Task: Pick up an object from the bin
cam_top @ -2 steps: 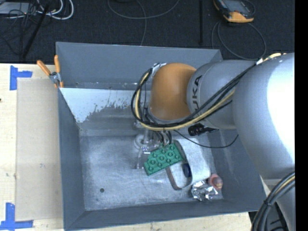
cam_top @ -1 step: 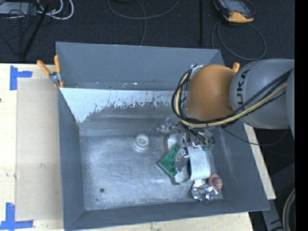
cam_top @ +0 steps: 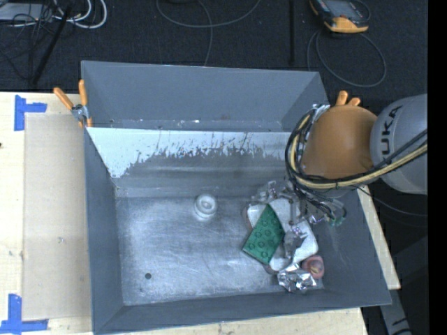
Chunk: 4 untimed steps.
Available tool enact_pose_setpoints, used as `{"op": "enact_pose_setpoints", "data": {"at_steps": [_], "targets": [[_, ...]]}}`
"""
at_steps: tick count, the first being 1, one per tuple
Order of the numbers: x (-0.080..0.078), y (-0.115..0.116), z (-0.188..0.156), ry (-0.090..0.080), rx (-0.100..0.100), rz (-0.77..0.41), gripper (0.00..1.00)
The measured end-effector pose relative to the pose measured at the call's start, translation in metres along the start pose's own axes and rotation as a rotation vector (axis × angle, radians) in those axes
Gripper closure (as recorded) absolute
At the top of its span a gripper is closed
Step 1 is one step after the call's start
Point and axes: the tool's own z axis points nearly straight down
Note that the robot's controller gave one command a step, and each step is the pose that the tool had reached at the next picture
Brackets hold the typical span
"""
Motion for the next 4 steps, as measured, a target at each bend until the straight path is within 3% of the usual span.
{"op": "enact_pose_setpoints", "data": {"at_steps": [1, 2, 3, 4], "targets": [[0.052, 0.039, 0.025, -0.027, 0.010, -0.335, 0.00], [-0.019, 0.001, 0.028, -0.008, -0.013, -0.793, 0.00], [-0.021, 0.001, 0.026, -0.016, -0.009, -0.792, 1.00], [-0.023, 0.003, -0.042, -0.008, 0.003, -0.788, 1.00]]}}
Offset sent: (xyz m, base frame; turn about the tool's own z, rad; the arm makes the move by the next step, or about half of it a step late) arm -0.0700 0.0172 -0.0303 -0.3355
